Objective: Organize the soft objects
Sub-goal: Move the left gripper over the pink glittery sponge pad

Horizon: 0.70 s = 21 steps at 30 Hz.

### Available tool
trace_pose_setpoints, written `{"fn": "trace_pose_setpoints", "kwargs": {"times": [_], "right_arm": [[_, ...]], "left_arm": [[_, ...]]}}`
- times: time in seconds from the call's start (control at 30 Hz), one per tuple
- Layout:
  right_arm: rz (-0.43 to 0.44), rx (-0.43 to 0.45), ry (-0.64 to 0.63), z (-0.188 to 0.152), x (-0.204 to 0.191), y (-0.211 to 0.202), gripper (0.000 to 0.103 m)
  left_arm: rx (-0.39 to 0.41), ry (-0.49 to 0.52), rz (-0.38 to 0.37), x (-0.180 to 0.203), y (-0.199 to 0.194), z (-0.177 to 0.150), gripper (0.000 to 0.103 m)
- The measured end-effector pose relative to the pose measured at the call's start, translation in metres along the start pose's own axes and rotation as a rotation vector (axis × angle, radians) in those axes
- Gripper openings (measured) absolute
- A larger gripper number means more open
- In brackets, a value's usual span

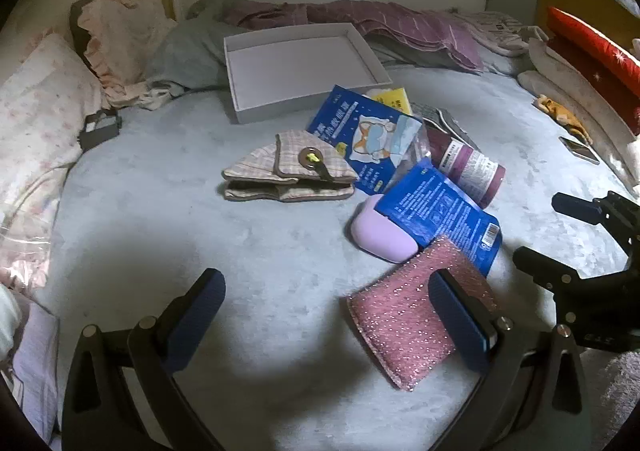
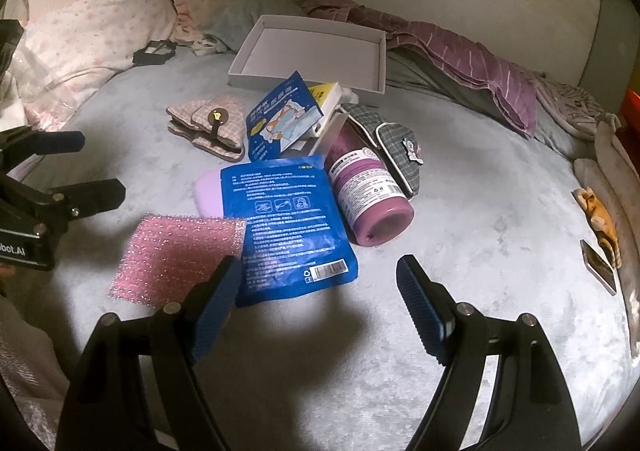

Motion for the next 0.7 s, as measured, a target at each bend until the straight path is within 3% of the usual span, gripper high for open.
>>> {"fn": "trace_pose_setpoints", "kwargs": {"times": [0.27,0.5,0.7], "right_arm": [[0.041,0.01,0.004,0.0,0.001,0.002,0.08],[0.059,0.013,-0.01,0.0,-0.004,0.003,0.08],[0.067,0.014,-0.012,0.0,-0.004,0.005,0.08]], "left_arm": [[-0.037,-0.091,-0.1,-0.013,0.012,0.0,0.103],[-0.05,-0.066,-0.131,-0.009,0.012,0.0,0.103],[-0.116,-0.055,-0.205,0.0,0.022,-0.01,0.101]]}}
Point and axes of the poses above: each gripper's, at about its wrist camera, not at the fingertips, and y roughly the way its jaws point, x to its right, z to its top, the point moved 7 cm from there along y, roughly the way its jaws point, and after that the axes turned 7 degrees about -y, right-handed, at the moved point
